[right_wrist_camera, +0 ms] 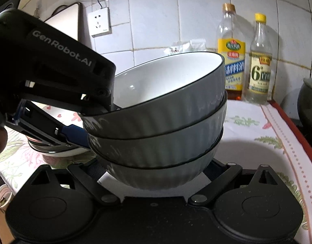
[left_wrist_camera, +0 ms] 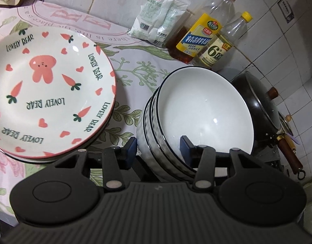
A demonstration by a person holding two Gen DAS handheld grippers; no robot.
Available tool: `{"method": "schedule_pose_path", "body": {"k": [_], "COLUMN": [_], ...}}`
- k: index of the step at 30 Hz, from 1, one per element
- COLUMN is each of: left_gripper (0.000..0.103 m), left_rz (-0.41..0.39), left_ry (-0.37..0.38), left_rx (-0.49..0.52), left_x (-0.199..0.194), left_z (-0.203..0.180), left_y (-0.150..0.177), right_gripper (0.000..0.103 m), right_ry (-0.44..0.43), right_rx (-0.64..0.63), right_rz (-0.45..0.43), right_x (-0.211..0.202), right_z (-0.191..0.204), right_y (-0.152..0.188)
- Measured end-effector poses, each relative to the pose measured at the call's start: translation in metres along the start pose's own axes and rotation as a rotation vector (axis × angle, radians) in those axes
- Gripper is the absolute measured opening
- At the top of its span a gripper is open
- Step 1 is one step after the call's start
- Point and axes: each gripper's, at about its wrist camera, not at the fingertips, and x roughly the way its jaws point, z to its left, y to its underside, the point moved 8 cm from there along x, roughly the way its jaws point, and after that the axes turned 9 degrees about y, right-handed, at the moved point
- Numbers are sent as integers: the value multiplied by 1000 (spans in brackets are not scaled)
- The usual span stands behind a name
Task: Organize plates and bowls
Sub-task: 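Lift the bowl stack with both grippers and carry it over the bunny plates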
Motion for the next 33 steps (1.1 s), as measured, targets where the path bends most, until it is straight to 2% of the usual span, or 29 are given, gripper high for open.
{"method": "schedule_pose_path", "body": {"k": [13, 23, 28, 33], "left_gripper": [44, 44, 44, 44], "left_rz": [-47, -112, -133, -143], "left_ry": [-18, -43, -84, -93], "left_rx": [6, -33, -54, -80], "left_x": [-65, -105, -119, -123], "left_z": [-10, 12, 32, 55], "left_y": [-19, -31, -38, -47], "right_gripper": [99, 99, 99, 99], "right_ry": [-29, -85, -135, -168], "right_rx": [-40, -79, -86, -110], "right_rz": [-45, -57, -51, -40], "right_x": [-35, -39, -29, -14], "right_z": [36, 75, 97, 117], "right_y": [-42, -63, -67, -69]}}
